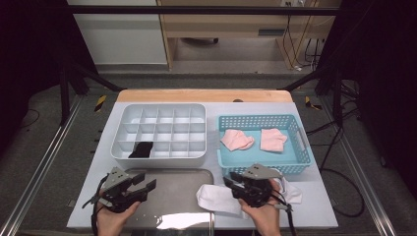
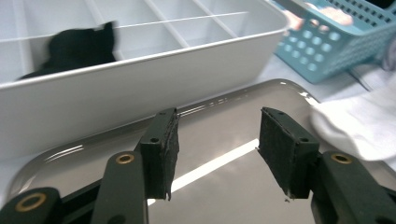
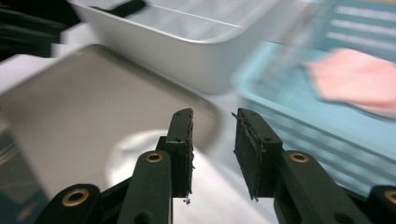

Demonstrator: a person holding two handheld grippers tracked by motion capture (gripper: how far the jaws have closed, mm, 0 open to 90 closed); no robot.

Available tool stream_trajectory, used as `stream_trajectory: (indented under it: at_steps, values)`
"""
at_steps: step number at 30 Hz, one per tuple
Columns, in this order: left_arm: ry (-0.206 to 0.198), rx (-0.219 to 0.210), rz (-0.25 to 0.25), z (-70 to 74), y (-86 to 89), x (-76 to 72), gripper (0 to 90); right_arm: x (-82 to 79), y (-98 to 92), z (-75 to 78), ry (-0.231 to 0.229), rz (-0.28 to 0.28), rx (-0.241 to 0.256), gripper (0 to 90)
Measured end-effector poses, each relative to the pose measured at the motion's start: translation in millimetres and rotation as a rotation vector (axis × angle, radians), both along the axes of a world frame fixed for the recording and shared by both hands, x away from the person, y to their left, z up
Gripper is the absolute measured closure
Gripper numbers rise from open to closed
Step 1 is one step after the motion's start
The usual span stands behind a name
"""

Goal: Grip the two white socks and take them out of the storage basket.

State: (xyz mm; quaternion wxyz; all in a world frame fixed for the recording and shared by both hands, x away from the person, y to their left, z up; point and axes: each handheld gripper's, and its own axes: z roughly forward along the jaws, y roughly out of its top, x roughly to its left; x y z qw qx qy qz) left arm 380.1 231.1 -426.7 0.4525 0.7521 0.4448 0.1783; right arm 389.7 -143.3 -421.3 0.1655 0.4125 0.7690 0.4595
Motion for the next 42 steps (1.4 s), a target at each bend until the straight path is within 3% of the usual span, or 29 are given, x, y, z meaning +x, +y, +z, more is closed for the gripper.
stream_trajectory:
  at_steps: [1,2,3,4,7,8,10,14,18,22,24,29,30,32,34,38,42]
  values:
    - [-0.005,0.016,-0.029,3.0,-11.3,-0.6,46.8,-0.2,-14.8,-4.1,0.011,-0.041,-0.005,67.1]
    - [-0.005,0.016,-0.029,3.0,-11.3,-0.6,47.2,-0.2,-14.8,-4.1,0.011,-0.041,-0.005,67.1]
    - [-0.010,0.025,-0.064,5.9,-25.9,-1.5,47.8,-0.2,-25.2,-11.8,0.018,-0.067,-0.033,67.2]
    - [-0.010,0.025,-0.064,5.9,-25.9,-1.5,48.5,-0.2,-25.2,-11.8,0.018,-0.067,-0.033,67.2]
    - [-0.007,0.059,-0.108,6.6,-51.8,-0.6,49.9,0.7,-40.9,-25.6,0.034,-0.106,-0.060,67.1]
    - [-0.007,0.059,-0.108,6.6,-51.8,-0.6,50.1,0.8,-43.4,-27.2,0.044,-0.112,-0.064,67.1]
    - [0.012,0.081,-0.132,3.0,-70.7,1.5,50.6,0.6,-48.1,-29.1,0.040,-0.123,-0.077,66.5]
    - [0.028,0.125,-0.147,-3.8,-88.7,3.9,50.6,-0.8,-53.3,-32.8,0.041,-0.123,-0.082,64.1]
    - [0.071,0.180,-0.171,-19.5,-112.8,8.1,50.2,-2.5,-58.3,-42.7,0.068,-0.109,-0.096,58.1]
    - [0.098,0.202,-0.184,-28.6,-122.3,11.1,50.2,-2.1,-56.9,-48.2,0.086,-0.088,-0.113,57.8]
    - [0.117,0.211,-0.192,-35.0,-127.5,12.5,54.7,-0.6,-53.8,-53.8,0.097,-0.074,-0.138,58.8]
    - [0.132,0.228,-0.206,-39.3,-130.6,12.3,72.1,0.8,-49.8,-59.7,0.111,-0.055,-0.155,64.5]
    - [0.132,0.233,-0.212,-40.3,-131.1,12.2,75.9,0.0,-48.6,-58.3,0.119,-0.053,-0.162,73.0]
    - [0.129,0.239,-0.210,-40.4,-131.4,11.8,82.7,-0.4,-47.8,-58.3,0.120,-0.050,-0.164,77.3]
    - [0.129,0.230,-0.224,-39.8,-129.9,11.1,85.9,-1.7,-46.0,-55.1,0.147,-0.049,-0.157,86.0]
    - [0.131,0.218,-0.235,-38.3,-125.9,8.5,86.8,-3.1,-46.7,-48.7,0.146,-0.046,-0.136,86.7]
    - [0.127,0.205,-0.242,-35.3,-115.4,1.2,87.0,-6.1,-43.8,-36.0,0.112,-0.034,-0.090,86.5]
